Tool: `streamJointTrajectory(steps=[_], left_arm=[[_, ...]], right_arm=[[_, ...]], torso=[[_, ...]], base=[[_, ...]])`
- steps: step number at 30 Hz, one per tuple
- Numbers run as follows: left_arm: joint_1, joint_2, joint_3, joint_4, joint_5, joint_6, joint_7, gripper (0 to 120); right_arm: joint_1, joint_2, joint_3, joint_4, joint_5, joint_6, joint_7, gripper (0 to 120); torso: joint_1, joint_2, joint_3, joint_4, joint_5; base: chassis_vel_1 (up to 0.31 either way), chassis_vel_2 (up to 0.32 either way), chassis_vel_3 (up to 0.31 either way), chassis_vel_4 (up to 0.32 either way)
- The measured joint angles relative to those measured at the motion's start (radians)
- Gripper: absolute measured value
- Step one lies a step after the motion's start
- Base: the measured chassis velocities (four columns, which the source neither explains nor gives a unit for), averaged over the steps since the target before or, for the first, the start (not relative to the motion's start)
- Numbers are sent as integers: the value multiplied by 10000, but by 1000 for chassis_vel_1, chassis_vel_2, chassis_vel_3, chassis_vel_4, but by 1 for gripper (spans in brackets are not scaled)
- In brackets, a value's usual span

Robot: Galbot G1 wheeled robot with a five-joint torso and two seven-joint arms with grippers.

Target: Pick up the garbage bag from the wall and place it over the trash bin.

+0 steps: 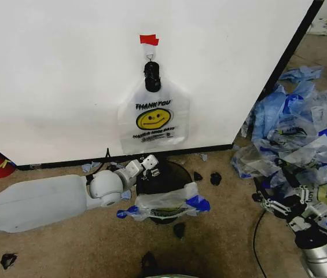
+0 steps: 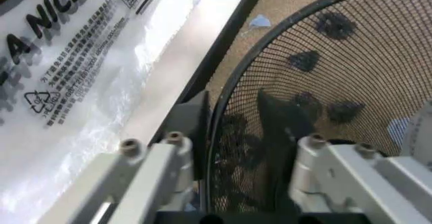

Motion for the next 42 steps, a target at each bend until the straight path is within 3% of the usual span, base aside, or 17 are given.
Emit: streamJointTrajectory(steps=[8, 21, 26, 42], left_arm=[[-367, 93, 462, -53, 26, -14, 40, 0], [342, 267, 358, -155, 153, -74, -74, 0], [1071, 426, -405, -459, -228, -134, -362, 0], [1388, 452, -313, -229, 369, -279, -434, 3]], right_arm=[[-8, 22, -137, 46, -29, 41, -3, 100], [-1, -6, -319, 37, -72, 76, 14, 100], [173, -39, -625, -130, -101, 77, 33, 100], [262, -390, -726, -147, -48, 40, 218, 100]], torso=[[0, 1, -1, -1, -3], [-1, 2, -3, -3, -3], [0, 1, 0, -2, -4], [-2, 3, -3, -1, -2]], base=[[0, 0, 0, 0], [0, 0, 0, 0], [0, 0, 0, 0], [0, 0, 0, 0]])
